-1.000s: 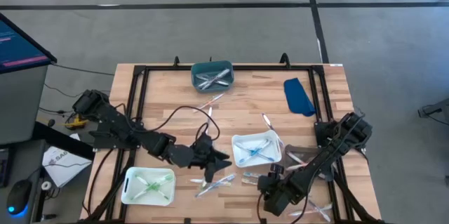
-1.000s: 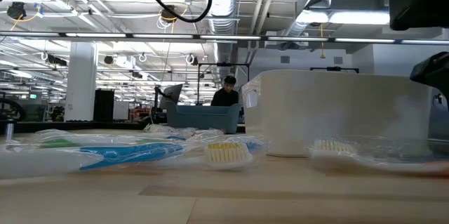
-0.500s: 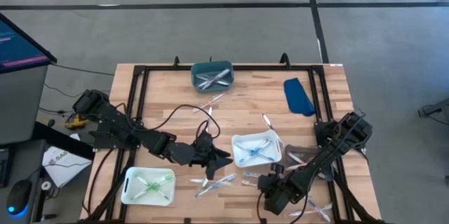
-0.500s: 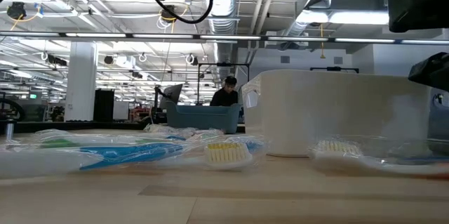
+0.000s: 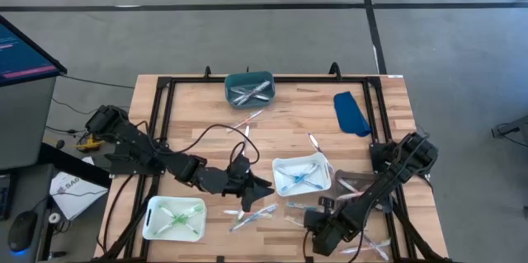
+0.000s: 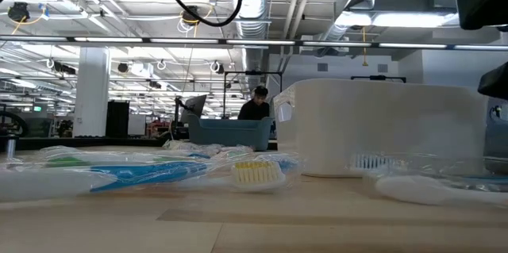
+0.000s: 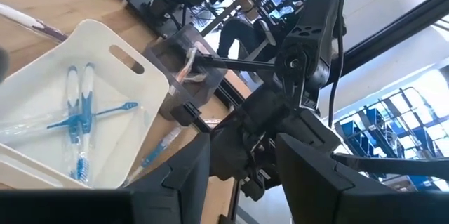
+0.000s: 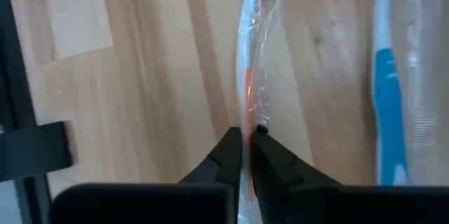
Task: Pick & Place Toothbrushes
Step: Put the orange toothbrush into the black bin, then put the violet toothbrush into the blue bin
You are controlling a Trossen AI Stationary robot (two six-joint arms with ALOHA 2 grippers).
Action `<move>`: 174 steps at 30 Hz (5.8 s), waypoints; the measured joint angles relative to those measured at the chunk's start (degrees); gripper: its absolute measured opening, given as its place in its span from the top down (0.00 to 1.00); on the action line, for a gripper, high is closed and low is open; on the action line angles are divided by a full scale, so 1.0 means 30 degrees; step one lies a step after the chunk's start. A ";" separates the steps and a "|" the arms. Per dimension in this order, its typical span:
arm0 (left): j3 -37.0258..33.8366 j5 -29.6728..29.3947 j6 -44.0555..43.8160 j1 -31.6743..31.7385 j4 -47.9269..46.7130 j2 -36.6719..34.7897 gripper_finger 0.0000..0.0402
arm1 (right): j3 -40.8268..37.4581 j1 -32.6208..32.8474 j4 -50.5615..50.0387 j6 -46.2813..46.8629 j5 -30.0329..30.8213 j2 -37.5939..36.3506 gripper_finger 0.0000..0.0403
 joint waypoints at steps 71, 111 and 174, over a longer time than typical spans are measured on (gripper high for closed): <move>0.0000 -0.0028 -0.0001 -0.0233 0.1240 0.0000 0.61 | 0.8355 -0.0678 -0.7952 0.1792 0.1031 -0.0033 0.99; 0.0000 1.1702 0.3670 0.1377 0.1290 -0.0277 0.62 | 0.4065 0.0723 -2.0627 1.6626 0.2058 -0.8965 1.00; 0.0000 0.2005 0.1427 0.2893 0.2397 -0.0270 0.72 | -0.8985 0.6137 -0.9065 1.1479 0.1597 -1.4915 0.37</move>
